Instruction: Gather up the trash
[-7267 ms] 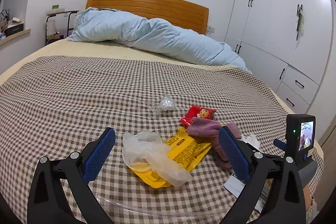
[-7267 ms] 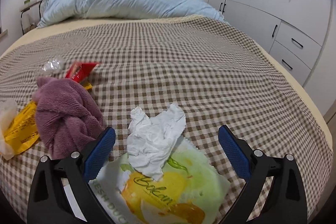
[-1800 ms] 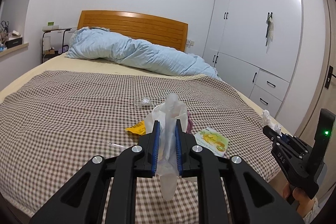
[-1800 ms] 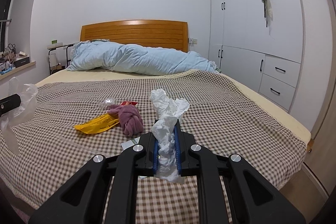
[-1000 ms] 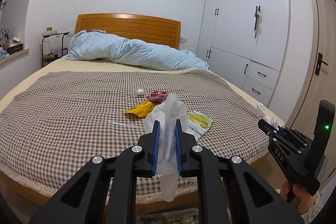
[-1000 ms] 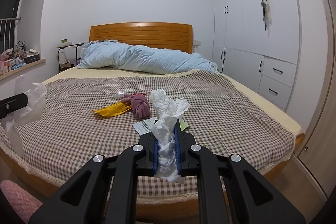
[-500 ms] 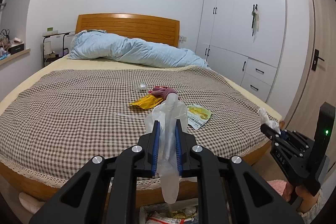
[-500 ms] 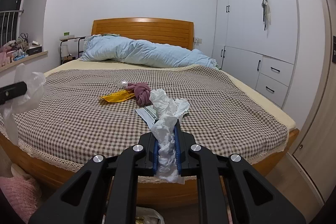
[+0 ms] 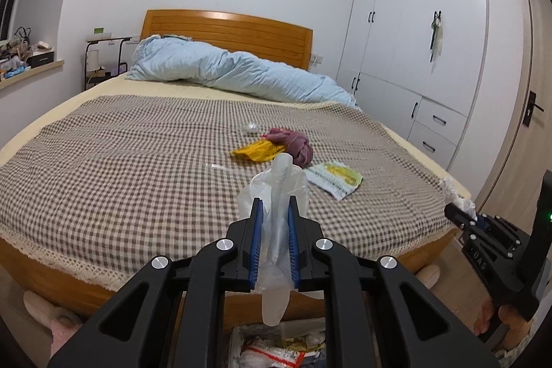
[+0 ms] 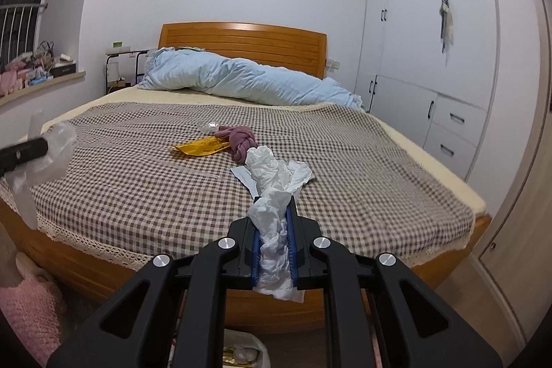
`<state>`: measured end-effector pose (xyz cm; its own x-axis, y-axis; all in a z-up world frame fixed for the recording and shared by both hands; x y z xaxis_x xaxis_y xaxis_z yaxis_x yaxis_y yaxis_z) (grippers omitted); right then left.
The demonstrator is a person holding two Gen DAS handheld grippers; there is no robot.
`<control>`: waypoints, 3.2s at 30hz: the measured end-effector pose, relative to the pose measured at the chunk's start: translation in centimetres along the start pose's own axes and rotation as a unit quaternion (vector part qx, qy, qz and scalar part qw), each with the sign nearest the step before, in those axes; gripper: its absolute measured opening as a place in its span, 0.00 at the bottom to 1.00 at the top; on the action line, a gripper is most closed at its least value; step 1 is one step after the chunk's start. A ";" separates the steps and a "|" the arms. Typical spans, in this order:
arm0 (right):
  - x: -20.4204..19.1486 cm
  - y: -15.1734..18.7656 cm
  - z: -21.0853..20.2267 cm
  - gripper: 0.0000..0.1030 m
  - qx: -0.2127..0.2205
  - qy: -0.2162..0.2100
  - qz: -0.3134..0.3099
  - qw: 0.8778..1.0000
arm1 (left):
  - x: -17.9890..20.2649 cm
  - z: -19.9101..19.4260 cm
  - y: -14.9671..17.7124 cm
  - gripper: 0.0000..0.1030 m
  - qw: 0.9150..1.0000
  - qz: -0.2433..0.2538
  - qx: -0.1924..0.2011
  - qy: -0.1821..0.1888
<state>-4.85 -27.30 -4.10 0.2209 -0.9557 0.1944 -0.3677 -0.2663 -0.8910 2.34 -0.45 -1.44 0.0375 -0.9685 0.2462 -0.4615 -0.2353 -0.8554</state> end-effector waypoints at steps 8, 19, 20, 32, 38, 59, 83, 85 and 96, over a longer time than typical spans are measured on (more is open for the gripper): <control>0.1 2.3 -0.6 0.12 -0.018 -0.035 -0.012 0.999 | 0.7 0.0 2.5 0.11 1.000 -0.002 -0.026 -0.009; -2.4 6.8 1.7 0.12 -0.077 -0.058 0.003 0.995 | 1.8 2.7 6.0 0.11 0.996 0.037 -0.069 0.033; -2.7 7.4 2.1 0.12 -0.082 -0.064 0.007 0.995 | 1.6 2.9 6.7 0.11 0.996 0.035 -0.076 0.034; -5.0 11.7 4.7 0.12 -0.144 -0.124 0.020 0.982 | 0.9 5.5 12.1 0.11 0.989 0.035 -0.142 0.038; -5.8 13.3 5.5 0.12 -0.163 -0.132 0.023 0.977 | 0.8 6.3 14.2 0.11 0.985 0.035 -0.163 0.037; -6.9 18.4 8.2 0.12 -0.232 -0.137 0.018 0.963 | 0.0 9.9 18.6 0.11 0.972 0.035 -0.233 0.023; -8.7 25.5 13.7 0.12 -0.287 -0.151 0.004 0.946 | -1.9 19.6 28.3 0.11 0.939 0.031 -0.341 -0.026; -9.0 25.9 14.0 0.12 -0.296 -0.150 0.004 0.943 | -2.2 20.1 29.0 0.11 0.936 0.035 -0.349 -0.032; -9.6 26.5 14.5 0.12 -0.297 -0.143 -0.018 0.944 | -2.5 20.4 29.7 0.11 0.930 0.023 -0.367 -0.022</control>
<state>-3.59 -23.35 -35.53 0.4476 -0.8939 0.0259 -0.7773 -0.4032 -0.4830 6.65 -6.69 -36.76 0.0315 -0.9823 0.1846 -0.9431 -0.0903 -0.3200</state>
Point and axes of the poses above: each gripper's, at about its wrist camera, not at the fingertips, and z roughly the way its jaws point, x to its right, y to its underside, the point moved 1 cm from there along z, roughly the way its jaws point, and after that the axes turned 7 degrees about -z, right-handed, at the moved point
